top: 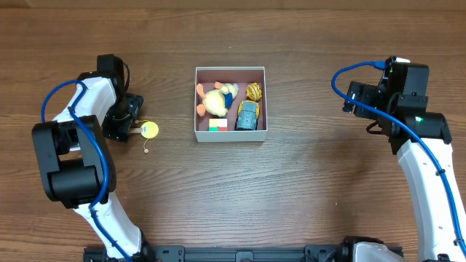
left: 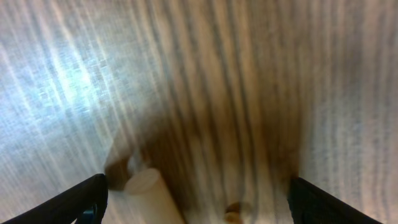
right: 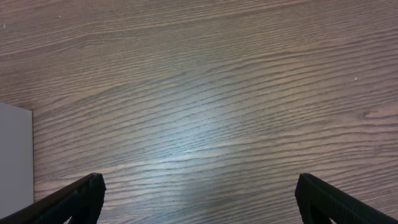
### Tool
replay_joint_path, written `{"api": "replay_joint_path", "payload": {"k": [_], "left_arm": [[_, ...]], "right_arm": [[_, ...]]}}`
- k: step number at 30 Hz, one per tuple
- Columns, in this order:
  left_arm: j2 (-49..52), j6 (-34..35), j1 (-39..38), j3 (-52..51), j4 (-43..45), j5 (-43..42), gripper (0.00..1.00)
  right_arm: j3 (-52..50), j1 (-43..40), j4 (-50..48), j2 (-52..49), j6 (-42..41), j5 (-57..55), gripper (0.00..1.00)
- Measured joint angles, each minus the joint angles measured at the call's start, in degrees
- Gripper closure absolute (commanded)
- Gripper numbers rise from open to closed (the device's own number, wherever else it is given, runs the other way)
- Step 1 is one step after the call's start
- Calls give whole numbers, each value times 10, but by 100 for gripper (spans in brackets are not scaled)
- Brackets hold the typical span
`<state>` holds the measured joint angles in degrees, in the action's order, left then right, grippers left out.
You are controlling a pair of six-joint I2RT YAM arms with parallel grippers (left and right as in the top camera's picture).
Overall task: Pack container
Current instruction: 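Lower the left gripper and close it on the lollipop stick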
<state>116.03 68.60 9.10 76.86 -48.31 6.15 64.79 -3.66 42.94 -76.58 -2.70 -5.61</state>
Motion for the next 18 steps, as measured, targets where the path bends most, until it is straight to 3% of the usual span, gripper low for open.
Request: {"api": "replay_joint_path", "payload": {"k": [18], "left_arm": [[-9, -9, 4, -15, 3, -37, 15]], "right_arm": [[0, 0, 0, 0, 0, 0, 0]]}}
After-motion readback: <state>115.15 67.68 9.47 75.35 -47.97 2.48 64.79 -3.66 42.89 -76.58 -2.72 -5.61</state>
